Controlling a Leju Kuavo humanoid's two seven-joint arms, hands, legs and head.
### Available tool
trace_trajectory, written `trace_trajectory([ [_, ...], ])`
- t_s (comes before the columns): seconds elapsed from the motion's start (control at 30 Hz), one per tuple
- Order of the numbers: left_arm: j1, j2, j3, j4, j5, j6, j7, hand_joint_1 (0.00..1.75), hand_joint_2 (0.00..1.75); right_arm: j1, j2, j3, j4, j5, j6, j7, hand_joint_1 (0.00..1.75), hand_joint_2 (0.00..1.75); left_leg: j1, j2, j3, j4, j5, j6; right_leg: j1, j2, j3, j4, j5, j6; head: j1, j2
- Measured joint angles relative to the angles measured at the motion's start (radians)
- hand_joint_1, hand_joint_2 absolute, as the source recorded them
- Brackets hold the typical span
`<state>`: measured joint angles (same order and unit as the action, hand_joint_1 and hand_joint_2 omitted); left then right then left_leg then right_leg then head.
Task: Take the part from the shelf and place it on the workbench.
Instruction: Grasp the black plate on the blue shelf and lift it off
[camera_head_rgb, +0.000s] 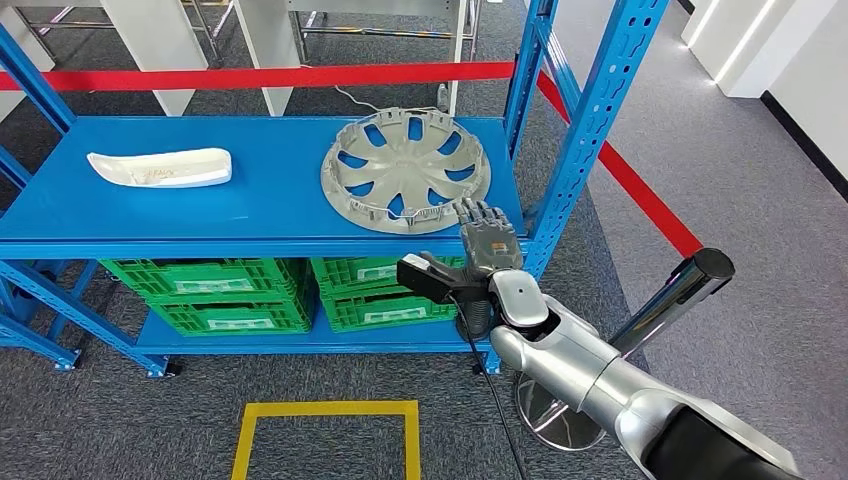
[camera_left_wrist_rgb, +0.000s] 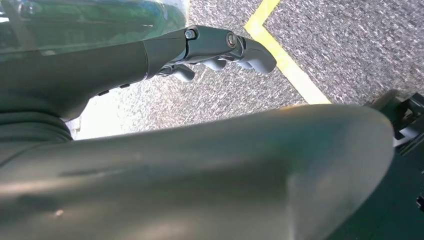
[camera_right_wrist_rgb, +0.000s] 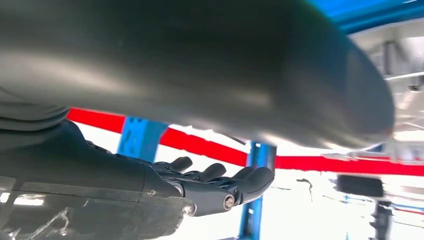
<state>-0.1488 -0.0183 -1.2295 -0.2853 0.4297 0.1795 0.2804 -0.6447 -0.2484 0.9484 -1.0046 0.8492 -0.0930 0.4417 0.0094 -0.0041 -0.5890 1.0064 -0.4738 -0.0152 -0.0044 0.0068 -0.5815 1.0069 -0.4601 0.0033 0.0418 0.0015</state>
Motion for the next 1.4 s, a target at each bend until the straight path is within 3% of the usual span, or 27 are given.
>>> trace_trajectory([
  [0.2, -0.008, 0.000, -0.001, 0.000, -0.020, -0.017, 0.005, 0.00, 0.00, -0.034, 0.035, 0.015, -0.002, 0.038, 0.025, -0.059, 0.00, 0.00, 0.002, 0.000, 0.001, 0.000, 0.001, -0.002, 0.002, 0.000, -0.001, 0.003, -0.001, -0.002, 0.000, 0.000],
  [0.77, -0.009, 0.001, -0.001, 0.001, -0.031, -0.035, 0.018, 0.00, 0.00, -0.088, 0.107, 0.068, 0.019, 0.028, 0.042, -0.100, 0.00, 0.00, 0.001, 0.000, 0.001, 0.000, 0.000, -0.001, 0.001, 0.000, -0.002, 0.005, -0.002, -0.003, 0.000, 0.000],
  [0.93, -0.006, 0.002, -0.001, 0.002, -0.033, -0.035, 0.018, 0.00, 0.00, -0.086, 0.116, 0.082, 0.032, 0.018, 0.040, -0.103, 0.00, 0.00, -0.006, -0.001, 0.001, 0.001, -0.003, 0.006, -0.006, 0.000, -0.001, 0.003, -0.002, 0.004, 0.000, 0.000],
  [1.03, -0.004, 0.002, -0.001, 0.003, -0.033, -0.034, 0.018, 0.00, 0.00, -0.082, 0.119, 0.084, 0.038, 0.012, 0.038, -0.103, 0.00, 0.00, -0.007, -0.001, 0.005, -0.006, -0.001, 0.016, -0.009, 0.000, 0.000, 0.010, 0.008, 0.015, 0.000, 0.000],
  [1.1, -0.004, 0.002, -0.001, 0.003, -0.033, -0.033, 0.018, 0.00, 0.00, -0.080, 0.119, 0.084, 0.041, 0.010, 0.037, -0.103, 0.00, 0.00, -0.002, 0.000, 0.015, -0.016, 0.000, 0.023, -0.009, 0.000, -0.012, 0.038, -0.002, 0.023, 0.002, 0.000],
  [1.13, -0.004, 0.002, -0.001, 0.003, -0.033, -0.033, 0.018, 0.00, 0.00, -0.079, 0.119, 0.084, 0.042, 0.010, 0.037, -0.103, 0.00, 0.00, 0.001, 0.000, 0.020, -0.020, -0.001, 0.025, -0.009, 0.000, -0.030, 0.074, -0.023, 0.025, 0.005, 0.000],
  [1.23, -0.002, 0.001, -0.001, 0.003, -0.033, -0.033, 0.017, 0.00, 0.00, -0.070, 0.118, 0.085, 0.045, 0.008, 0.036, -0.101, 0.00, 0.00, 0.003, 0.001, 0.024, -0.020, -0.005, 0.027, -0.013, -0.001, -0.126, 0.246, -0.103, 0.031, 0.013, 0.000],
  [1.27, -0.001, 0.000, -0.001, 0.003, -0.032, -0.032, 0.017, 0.00, 0.00, -0.065, 0.118, 0.086, 0.046, 0.007, 0.037, -0.101, 0.00, 0.00, 0.004, 0.001, 0.025, -0.019, -0.007, 0.026, -0.014, -0.001, -0.146, 0.276, -0.108, 0.031, 0.013, 0.000],
  [1.3, 0.001, 0.000, -0.001, 0.003, -0.032, -0.032, 0.017, 0.00, 0.00, -0.061, 0.117, 0.087, 0.047, 0.006, 0.037, -0.100, 0.00, 0.00, 0.005, 0.000, 0.028, -0.018, -0.010, 0.023, -0.014, -0.001, -0.148, 0.269, -0.092, 0.031, 0.013, 0.000],
  [1.33, 0.003, 0.000, -0.001, 0.003, -0.032, -0.031, 0.017, 0.00, 0.00, -0.058, 0.117, 0.087, 0.048, 0.005, 0.036, -0.099, 0.00, 0.00, 0.007, -0.001, 0.033, -0.016, -0.015, 0.018, -0.016, -0.001, -0.132, 0.224, -0.057, 0.030, 0.014, 0.000],
  [1.37, 0.005, 0.000, -0.001, 0.003, -0.032, -0.031, 0.016, 0.00, 0.00, -0.057, 0.116, 0.087, 0.049, 0.005, 0.036, -0.098, 0.00, 0.00, 0.009, -0.001, 0.038, -0.014, -0.021, 0.012, -0.016, -0.002, -0.104, 0.155, -0.016, 0.030, 0.014, 0.000],
  [1.4, 0.006, 0.000, -0.001, 0.003, -0.032, -0.030, 0.016, 0.00, 0.00, -0.057, 0.115, 0.087, 0.049, 0.004, 0.037, -0.097, 0.00, 0.00, 0.010, -0.001, 0.043, -0.011, -0.027, 0.006, -0.015, -0.003, -0.079, 0.092, 0.008, 0.030, 0.014, 0.000],
])
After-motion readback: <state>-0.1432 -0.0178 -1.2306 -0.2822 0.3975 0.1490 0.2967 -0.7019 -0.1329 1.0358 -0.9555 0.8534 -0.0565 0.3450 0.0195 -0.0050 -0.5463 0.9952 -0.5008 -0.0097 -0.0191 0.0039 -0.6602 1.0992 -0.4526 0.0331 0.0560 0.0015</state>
